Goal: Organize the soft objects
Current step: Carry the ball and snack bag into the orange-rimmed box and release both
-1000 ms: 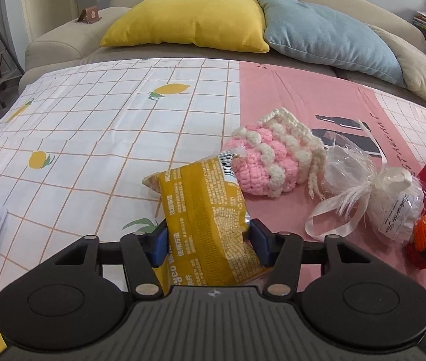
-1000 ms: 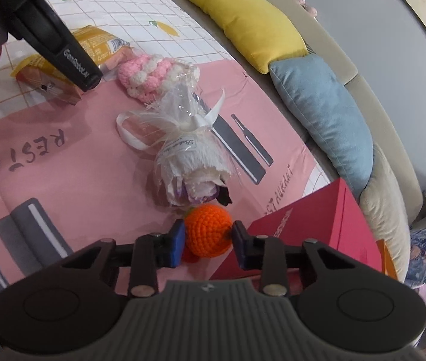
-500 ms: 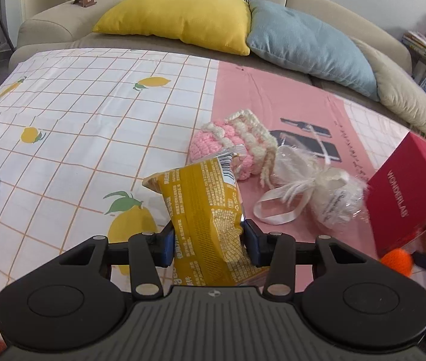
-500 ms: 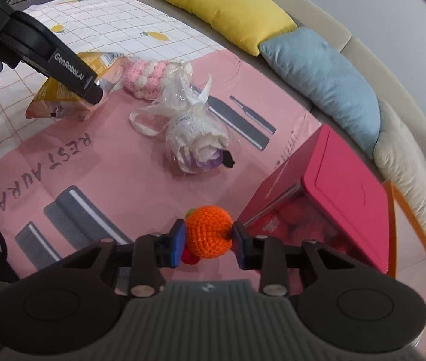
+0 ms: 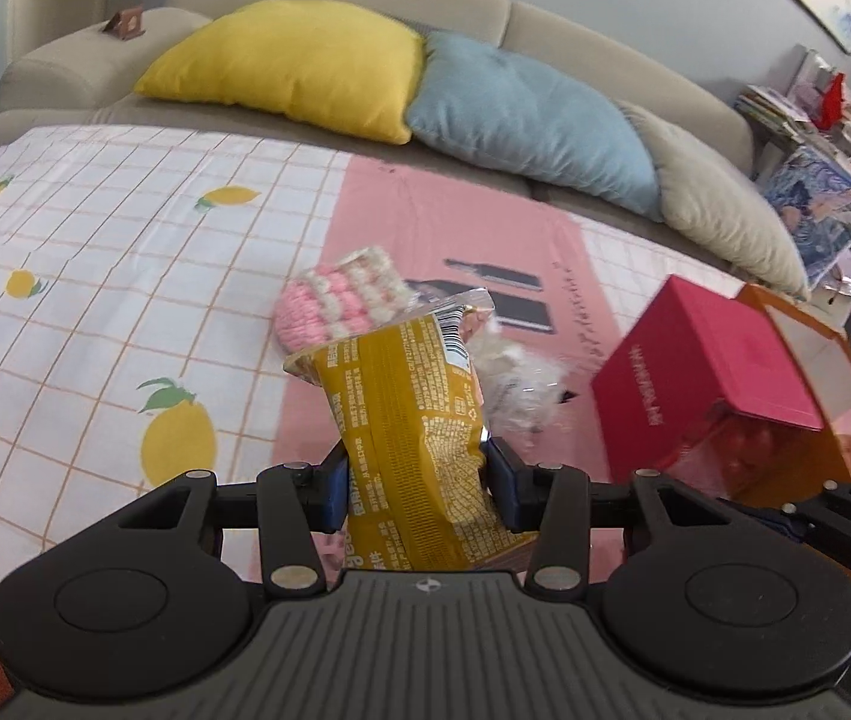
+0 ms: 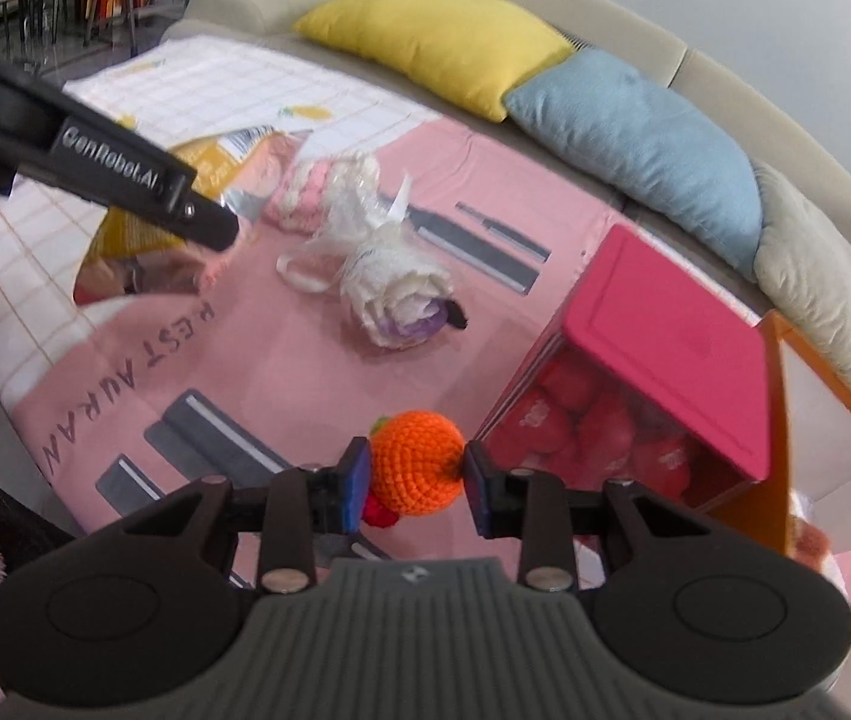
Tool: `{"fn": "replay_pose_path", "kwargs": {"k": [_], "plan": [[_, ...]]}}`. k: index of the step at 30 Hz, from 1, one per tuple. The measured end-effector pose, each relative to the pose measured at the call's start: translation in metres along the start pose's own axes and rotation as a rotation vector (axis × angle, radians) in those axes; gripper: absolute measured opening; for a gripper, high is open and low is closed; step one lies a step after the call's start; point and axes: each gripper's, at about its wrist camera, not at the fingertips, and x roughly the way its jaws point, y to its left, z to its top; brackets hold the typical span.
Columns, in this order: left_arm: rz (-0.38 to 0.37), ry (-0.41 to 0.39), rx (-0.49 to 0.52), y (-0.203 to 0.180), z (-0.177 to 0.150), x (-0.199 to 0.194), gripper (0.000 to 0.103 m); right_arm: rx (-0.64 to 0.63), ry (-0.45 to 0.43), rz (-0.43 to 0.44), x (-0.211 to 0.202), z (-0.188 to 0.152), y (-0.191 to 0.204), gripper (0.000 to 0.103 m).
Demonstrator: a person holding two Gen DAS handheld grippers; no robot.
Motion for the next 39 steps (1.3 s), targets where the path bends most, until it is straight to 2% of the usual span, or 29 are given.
{"fn": "replay_pose_path", "kwargs": {"k": [7,13,19,30,35,39], "plan": [[-0.067,-0.047,0.04,-0.038,0.002,-0.026,0.051,0.073,-0.093,-0.006,-0.035,-0.002,-0.02,0.033],[-0.132,-0.056,0.073,-0.069,0.007,-0.037,0.051,0.119,-0.169,-0.045,-0.067,-0.01,-0.041,0.033],[-0.178,-0.063,0.155,-0.106,0.012,-0.04,0.051,0.214,-0.218,-0.1,-0.091,-0.022,-0.077,0.033],[-0.285,-0.053,0.326,-0.184,0.023,-0.022,0.051,0.424,-0.227,-0.23,-0.103,-0.054,-0.161,0.033],[-0.331,-0.047,0.402,-0.222,0.031,-0.005,0.051,0.456,-0.202,-0.286,-0.097,-0.068,-0.196,0.033],[-0.338,-0.019,0.478,-0.253,0.035,0.015,0.051,0.465,-0.17,-0.297,-0.083,-0.079,-0.224,0.033]]}}
